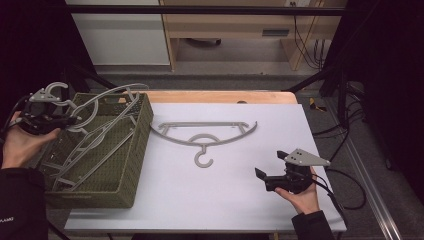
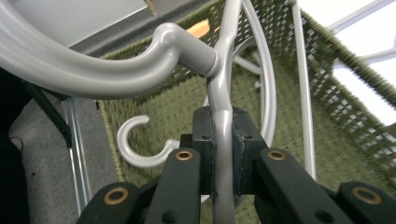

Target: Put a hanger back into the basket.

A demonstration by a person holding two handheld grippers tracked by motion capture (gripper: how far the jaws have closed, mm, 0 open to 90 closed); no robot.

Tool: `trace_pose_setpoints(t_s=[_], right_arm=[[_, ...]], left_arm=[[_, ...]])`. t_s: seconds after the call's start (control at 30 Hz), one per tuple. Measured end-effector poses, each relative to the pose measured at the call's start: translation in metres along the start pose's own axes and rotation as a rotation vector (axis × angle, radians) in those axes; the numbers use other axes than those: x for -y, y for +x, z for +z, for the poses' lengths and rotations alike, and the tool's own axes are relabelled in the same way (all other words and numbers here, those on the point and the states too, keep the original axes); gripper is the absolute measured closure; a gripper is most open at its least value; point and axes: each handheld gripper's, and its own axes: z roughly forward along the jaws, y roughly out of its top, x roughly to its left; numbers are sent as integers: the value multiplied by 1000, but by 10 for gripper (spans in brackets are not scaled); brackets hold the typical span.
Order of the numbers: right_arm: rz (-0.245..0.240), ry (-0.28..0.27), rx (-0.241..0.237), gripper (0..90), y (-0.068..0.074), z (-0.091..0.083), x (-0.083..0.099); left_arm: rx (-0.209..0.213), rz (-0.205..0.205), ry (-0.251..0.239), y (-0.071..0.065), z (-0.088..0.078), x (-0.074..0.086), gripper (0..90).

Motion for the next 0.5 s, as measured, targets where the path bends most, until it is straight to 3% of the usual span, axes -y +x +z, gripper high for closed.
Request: trace_pose_setpoints(t_s=[0.07,0.23,0.33,0.5], right_arm=[[1,0,0,53,-1,0,0],[7,2,0,53,-1,0,1],[2,4,-1,54,-1,0,1],[0,8,2,53,-1,1,1]], left_arm=[[1,-10,-10,2,2,2,826],[-23,24,16,1,8,4,825],[-19,19,19,3,11,7,826],[-42,33,63,5,18,12,825]])
